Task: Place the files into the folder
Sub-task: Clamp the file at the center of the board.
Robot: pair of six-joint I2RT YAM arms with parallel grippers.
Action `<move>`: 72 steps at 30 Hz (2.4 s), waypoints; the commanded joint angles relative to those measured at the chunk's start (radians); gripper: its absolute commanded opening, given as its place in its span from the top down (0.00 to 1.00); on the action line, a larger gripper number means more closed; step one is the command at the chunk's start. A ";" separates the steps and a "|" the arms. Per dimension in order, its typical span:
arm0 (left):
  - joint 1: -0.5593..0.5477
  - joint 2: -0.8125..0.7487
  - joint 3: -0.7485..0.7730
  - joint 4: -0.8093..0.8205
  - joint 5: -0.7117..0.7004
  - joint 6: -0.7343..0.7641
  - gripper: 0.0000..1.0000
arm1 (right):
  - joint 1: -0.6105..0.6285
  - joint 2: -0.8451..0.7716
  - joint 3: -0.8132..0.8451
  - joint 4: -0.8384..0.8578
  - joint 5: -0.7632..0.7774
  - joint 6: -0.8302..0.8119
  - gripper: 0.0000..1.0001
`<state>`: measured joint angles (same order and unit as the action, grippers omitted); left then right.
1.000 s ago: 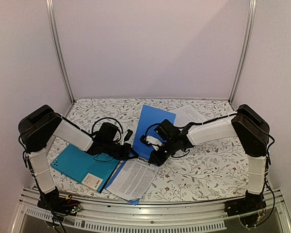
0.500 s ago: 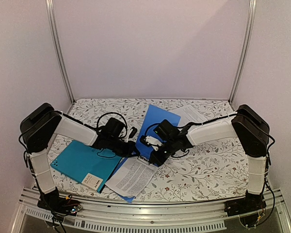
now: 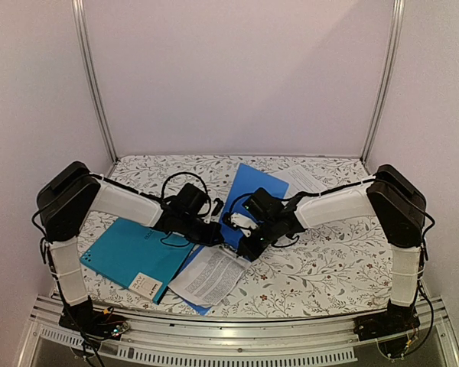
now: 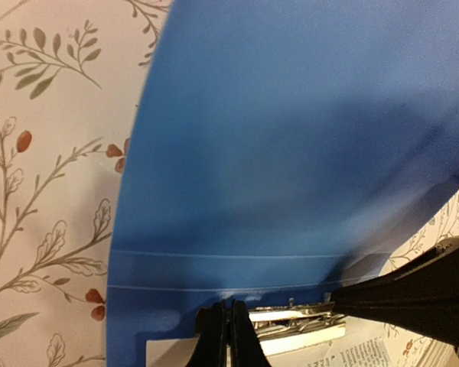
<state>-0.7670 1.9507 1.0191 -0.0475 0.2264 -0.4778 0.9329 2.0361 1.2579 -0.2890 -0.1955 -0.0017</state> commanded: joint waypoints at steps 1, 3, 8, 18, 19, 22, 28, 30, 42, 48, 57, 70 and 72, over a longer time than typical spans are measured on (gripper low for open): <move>-0.020 0.188 -0.089 -0.186 -0.150 0.040 1.00 | 0.027 0.124 -0.077 -0.217 0.020 -0.048 1.00; -0.017 0.200 -0.094 -0.157 -0.145 0.045 1.00 | 0.027 0.127 -0.078 -0.217 0.020 -0.047 1.00; -0.001 0.223 -0.104 -0.094 -0.101 0.052 1.00 | 0.028 0.125 -0.081 -0.215 0.021 -0.050 1.00; 0.005 0.156 -0.039 -0.076 -0.070 0.082 1.00 | 0.044 0.128 -0.070 -0.217 0.017 -0.082 1.00; 0.005 0.152 -0.026 -0.079 -0.063 0.086 1.00 | 0.045 0.126 -0.067 -0.220 0.018 -0.084 1.00; 0.005 0.136 0.013 -0.089 -0.052 0.097 1.00 | 0.046 0.124 -0.066 -0.230 0.024 -0.091 1.00; 0.005 0.112 0.065 -0.111 -0.025 0.109 1.00 | 0.045 0.125 -0.066 -0.231 0.023 -0.092 1.00; 0.005 0.098 0.060 -0.100 -0.011 0.106 1.00 | 0.045 0.124 -0.064 -0.233 0.022 -0.092 1.00; 0.006 0.041 0.050 -0.066 0.073 0.085 1.00 | 0.046 0.136 -0.058 -0.235 0.019 -0.089 1.00; 0.008 0.045 0.048 -0.064 0.075 0.081 0.99 | 0.045 0.134 -0.061 -0.238 0.022 -0.087 1.00; 0.011 -0.005 0.035 -0.060 0.083 0.077 0.86 | 0.046 0.144 -0.053 -0.241 0.026 -0.083 1.00; 0.036 -0.065 0.015 -0.080 0.066 0.086 0.73 | 0.034 0.124 -0.055 -0.264 0.059 -0.081 1.00; 0.043 -0.075 0.011 -0.090 0.056 0.091 0.73 | 0.029 0.115 -0.057 -0.270 0.064 -0.090 1.00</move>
<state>-0.7441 1.9167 1.0473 -0.0906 0.3016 -0.4072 0.9443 2.0480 1.2884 -0.3210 -0.1474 -0.0685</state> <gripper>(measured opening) 0.270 0.005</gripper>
